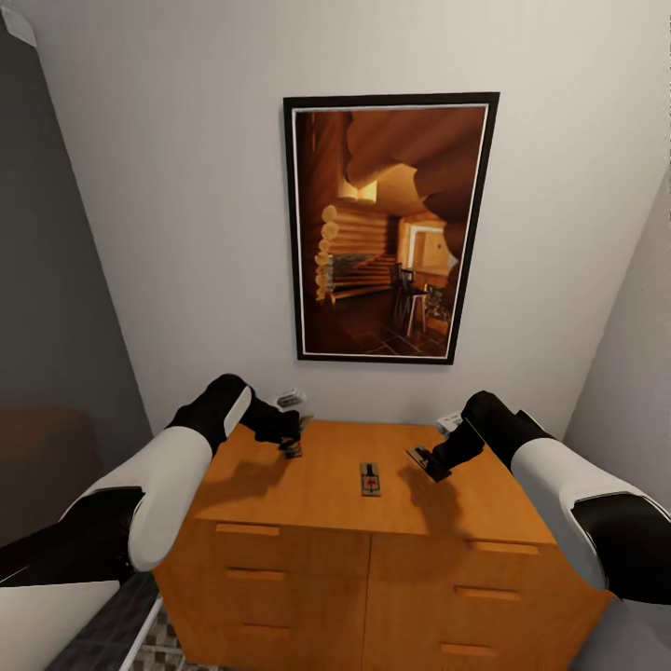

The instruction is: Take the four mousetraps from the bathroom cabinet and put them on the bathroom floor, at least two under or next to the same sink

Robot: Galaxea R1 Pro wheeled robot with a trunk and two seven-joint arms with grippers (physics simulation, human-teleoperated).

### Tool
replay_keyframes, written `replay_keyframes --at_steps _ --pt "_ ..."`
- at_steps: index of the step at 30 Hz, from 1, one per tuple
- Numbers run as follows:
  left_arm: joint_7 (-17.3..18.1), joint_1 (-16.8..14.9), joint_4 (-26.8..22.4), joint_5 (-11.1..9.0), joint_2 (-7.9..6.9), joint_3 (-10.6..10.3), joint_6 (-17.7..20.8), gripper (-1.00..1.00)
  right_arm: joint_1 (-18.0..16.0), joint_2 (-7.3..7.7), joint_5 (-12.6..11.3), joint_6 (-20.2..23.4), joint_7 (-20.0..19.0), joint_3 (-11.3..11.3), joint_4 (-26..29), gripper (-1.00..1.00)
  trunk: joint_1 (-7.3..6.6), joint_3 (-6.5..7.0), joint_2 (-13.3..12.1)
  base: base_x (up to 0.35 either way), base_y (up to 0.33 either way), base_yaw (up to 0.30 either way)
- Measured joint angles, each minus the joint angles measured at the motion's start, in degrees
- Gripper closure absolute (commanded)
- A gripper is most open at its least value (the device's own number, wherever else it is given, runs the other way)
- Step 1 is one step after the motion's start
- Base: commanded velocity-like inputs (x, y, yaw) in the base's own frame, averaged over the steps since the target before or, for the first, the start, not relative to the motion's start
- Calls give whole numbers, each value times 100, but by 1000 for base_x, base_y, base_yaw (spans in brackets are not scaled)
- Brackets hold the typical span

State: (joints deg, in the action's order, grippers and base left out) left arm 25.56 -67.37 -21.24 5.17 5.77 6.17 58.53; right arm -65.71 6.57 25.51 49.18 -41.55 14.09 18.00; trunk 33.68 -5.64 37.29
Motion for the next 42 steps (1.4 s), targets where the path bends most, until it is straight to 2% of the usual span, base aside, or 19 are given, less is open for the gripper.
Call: replay_keyframes --at_steps 9,19,36,42 --pt "-36 1 133 17 -18 0 -7 100 5 -5 8 -8 19 18 -23 100 -196 163 -363 -228 0 209" --pt "-267 0 281 34 -37 1 -13 100 11 -9 9 -8 23 19 -34 100 -416 344 -765 -306 0 189" --pt "-448 -4 604 79 -59 -2 -51 100 32 -9 8 -12 31 18 -39 100 -791 639 -1439 -111 0 92" --pt "-468 -3 627 162 -143 -2 -93 100 42 -8 8 -14 37 12 -43 100 -792 640 -1441 -20 0 13"
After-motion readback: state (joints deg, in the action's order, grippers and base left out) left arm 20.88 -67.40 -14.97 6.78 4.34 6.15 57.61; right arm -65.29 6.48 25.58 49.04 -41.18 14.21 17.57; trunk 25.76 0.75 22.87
